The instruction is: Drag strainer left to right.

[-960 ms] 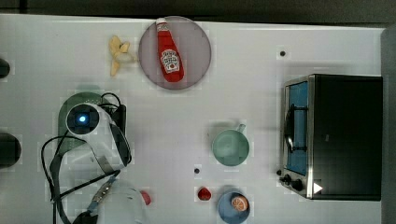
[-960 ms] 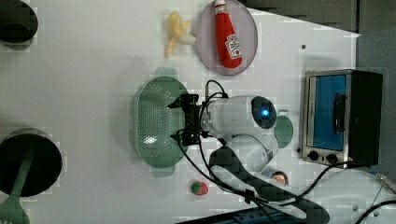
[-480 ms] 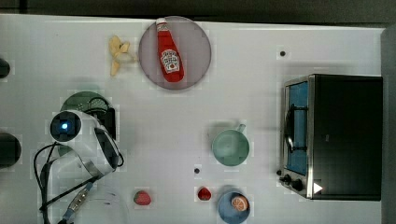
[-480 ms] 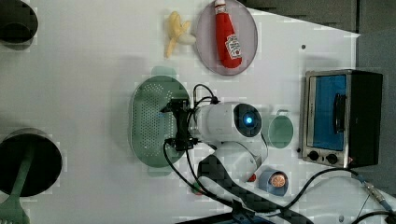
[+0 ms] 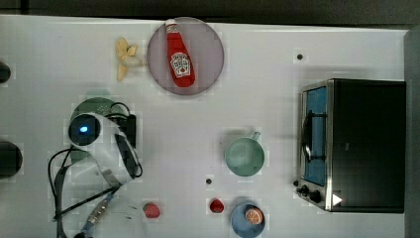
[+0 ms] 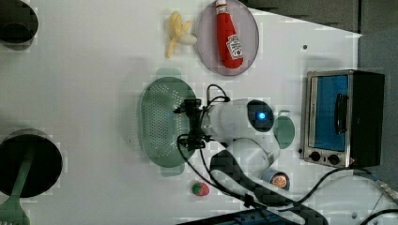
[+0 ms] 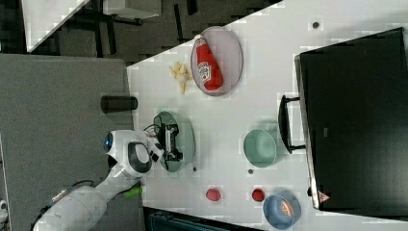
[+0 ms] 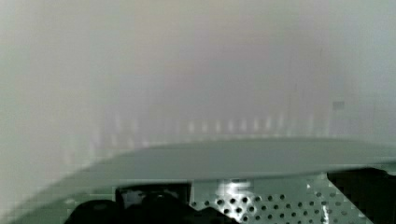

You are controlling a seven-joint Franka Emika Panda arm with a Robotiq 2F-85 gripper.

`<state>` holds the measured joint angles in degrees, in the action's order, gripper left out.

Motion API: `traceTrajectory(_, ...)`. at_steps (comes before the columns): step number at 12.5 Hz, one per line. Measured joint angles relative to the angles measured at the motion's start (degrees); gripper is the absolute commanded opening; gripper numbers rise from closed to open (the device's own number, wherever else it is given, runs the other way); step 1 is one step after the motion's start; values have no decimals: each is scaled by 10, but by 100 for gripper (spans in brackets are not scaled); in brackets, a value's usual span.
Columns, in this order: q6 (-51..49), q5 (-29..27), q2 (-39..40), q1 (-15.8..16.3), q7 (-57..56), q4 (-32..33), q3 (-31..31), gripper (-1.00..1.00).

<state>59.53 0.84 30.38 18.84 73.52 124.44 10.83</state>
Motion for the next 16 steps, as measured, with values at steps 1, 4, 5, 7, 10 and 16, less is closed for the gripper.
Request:
traceTrajectory(1, 1, 2, -11, -5, -3, 11, -11, 100)
traceTrajectory(4, 4, 4, -23, -51, -30, 20, -10, 100)
traceTrajectory(5, 2, 7, -28, -64, -40, 26, -14, 100)
traceTrajectory(7, -3, -5, -46, -79, -61, 54, -26, 100)
traceTrajectory(10, 1, -5, -59, -97, -106, 81, -64, 100)
traceTrajectory(16, 7, -5, -59, -121, -189, 82, -118, 100)
